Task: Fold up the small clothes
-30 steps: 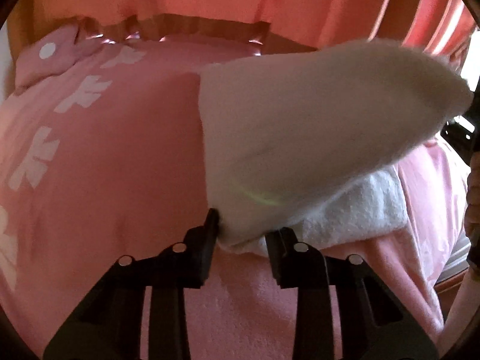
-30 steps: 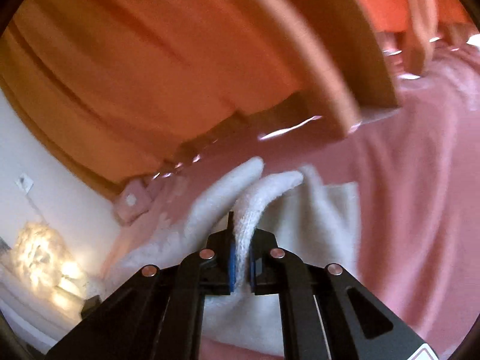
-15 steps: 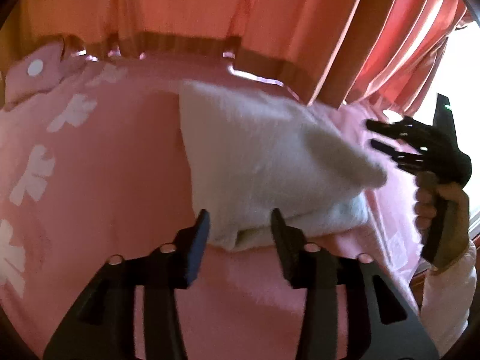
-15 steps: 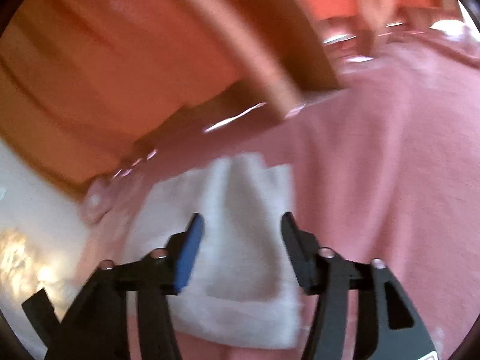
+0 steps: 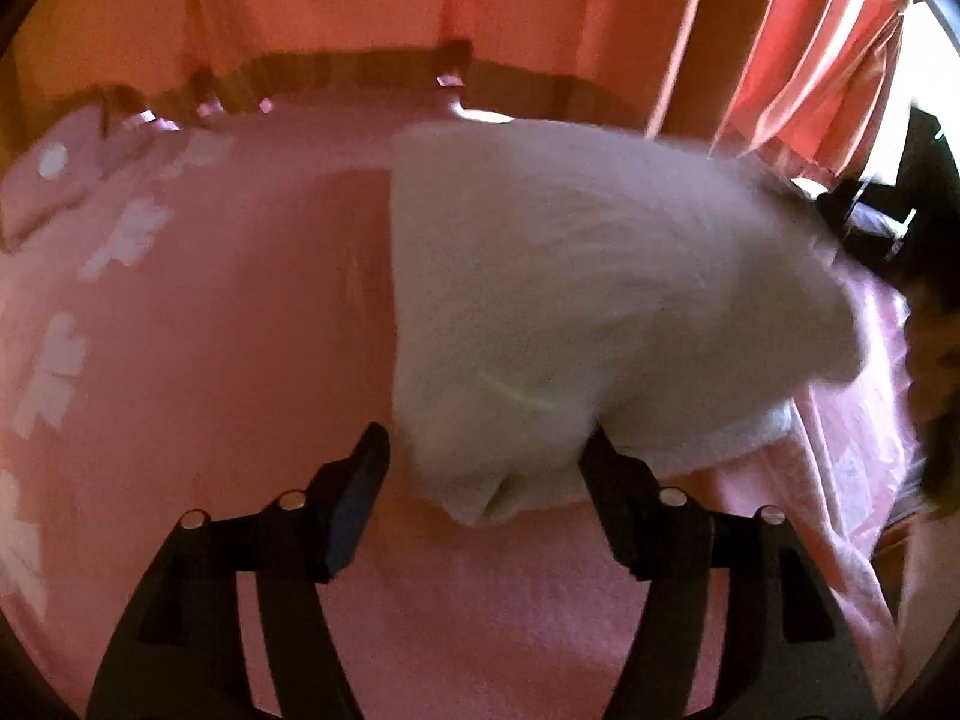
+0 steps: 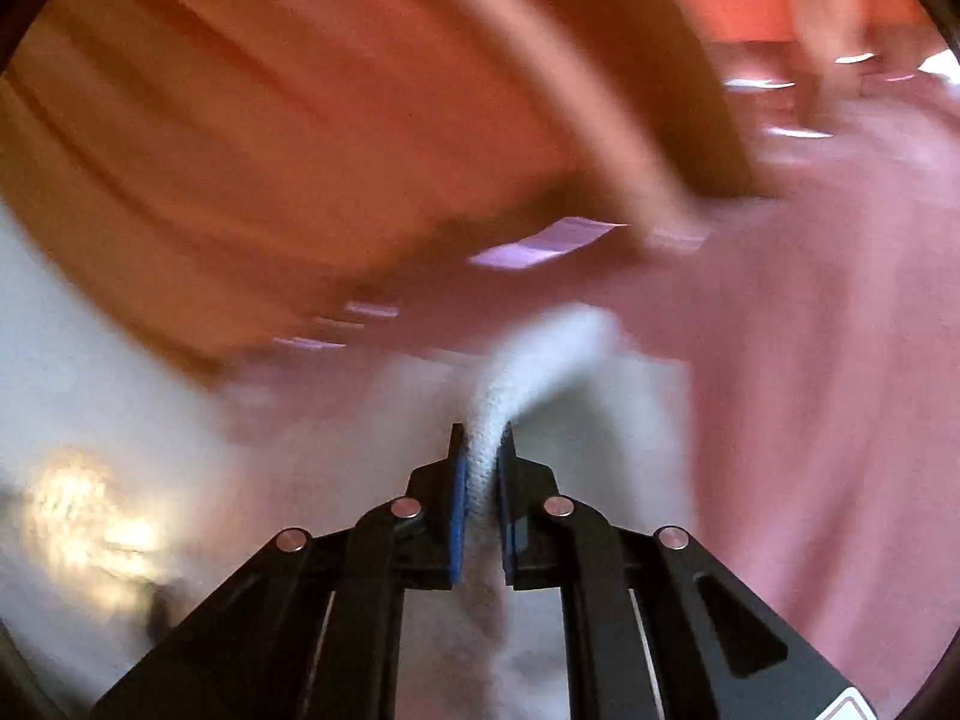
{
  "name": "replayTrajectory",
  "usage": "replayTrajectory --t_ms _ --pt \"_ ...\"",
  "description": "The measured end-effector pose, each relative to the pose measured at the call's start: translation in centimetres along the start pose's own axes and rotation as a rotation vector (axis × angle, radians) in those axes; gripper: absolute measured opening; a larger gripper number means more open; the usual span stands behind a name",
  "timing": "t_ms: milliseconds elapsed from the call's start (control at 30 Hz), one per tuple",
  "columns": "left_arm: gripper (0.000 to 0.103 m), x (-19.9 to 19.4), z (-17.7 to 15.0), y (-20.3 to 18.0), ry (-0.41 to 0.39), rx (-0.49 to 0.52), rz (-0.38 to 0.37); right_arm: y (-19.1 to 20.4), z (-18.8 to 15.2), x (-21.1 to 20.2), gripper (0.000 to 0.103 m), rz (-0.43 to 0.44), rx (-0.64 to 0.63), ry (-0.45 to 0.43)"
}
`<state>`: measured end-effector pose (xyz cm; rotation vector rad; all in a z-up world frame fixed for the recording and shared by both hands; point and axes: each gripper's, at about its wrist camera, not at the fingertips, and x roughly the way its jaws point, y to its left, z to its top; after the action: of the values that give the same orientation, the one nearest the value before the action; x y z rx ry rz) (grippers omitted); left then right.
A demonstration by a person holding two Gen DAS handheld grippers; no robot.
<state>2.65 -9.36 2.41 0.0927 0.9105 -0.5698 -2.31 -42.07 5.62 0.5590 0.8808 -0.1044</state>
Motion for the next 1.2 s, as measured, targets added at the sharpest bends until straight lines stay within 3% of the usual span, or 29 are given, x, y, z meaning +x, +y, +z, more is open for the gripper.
replayTrajectory --t_ms 33,167,267,300,467,533,567,700,733,800,833,900,1067,1200 --pt "0.063 0.5 -0.2 0.0 0.017 -0.014 -0.006 -0.8 -1.0 1.7 0.008 0.0 0.01 0.049" --pt "0.063 1.5 -1.0 0.1 0.037 -0.026 0.018 -0.6 -1.7 -2.1 0.019 0.086 0.055 -0.07" --pt "0.063 1.1 -1.0 0.7 0.031 -0.029 0.037 -0.6 -3.0 -4.7 0.056 0.129 0.068 -0.072" --pt "0.063 1.0 -0.9 0.9 0.029 -0.031 0.044 -0.3 -3.6 -4.7 0.059 0.144 0.066 -0.043" --pt "0.057 0.3 -1.2 1.9 0.025 -0.066 0.027 0.3 -7.9 -2.6 0.056 0.176 0.01 0.11" --pt "0.051 -0.2 -1.1 2.2 0.008 -0.09 0.042 0.8 -8.2 -2.2 0.027 0.103 -0.029 0.123" --pt "0.046 -0.4 -1.0 2.4 0.003 -0.098 0.05 1.1 -8.1 -2.7 0.013 0.11 -0.032 0.116" --pt "0.043 0.4 -0.9 2.9 0.041 -0.092 0.107 2.4 -7.4 -6.3 0.011 0.131 -0.077 0.01" --pt "0.043 0.7 -1.1 2.9 0.048 -0.088 0.113 2.1 -7.5 -6.1 0.011 0.117 -0.079 0.023" --pt "0.043 1.5 -1.5 2.9 0.064 -0.086 0.123 0.6 -8.3 -2.7 0.011 0.006 -0.102 0.143" --pt "0.043 1.7 -1.6 2.8 0.066 -0.083 0.126 0.2 -9.0 -1.0 0.011 0.003 -0.106 0.194" --pt "0.044 1.7 -1.7 2.2 0.067 -0.052 0.149 -0.2 -8.9 -1.7 0.011 0.038 -0.084 0.183" --pt "0.043 -2.3 -1.5 1.3 0.057 -0.001 0.09 1.2 -7.8 -6.4 0.026 -0.042 -0.097 0.071" --pt "0.053 -7.0 1.2 -0.1 -0.08 0.029 0.059 4.1 -5.0 -8.6 0.026 -0.047 -0.149 -0.071"
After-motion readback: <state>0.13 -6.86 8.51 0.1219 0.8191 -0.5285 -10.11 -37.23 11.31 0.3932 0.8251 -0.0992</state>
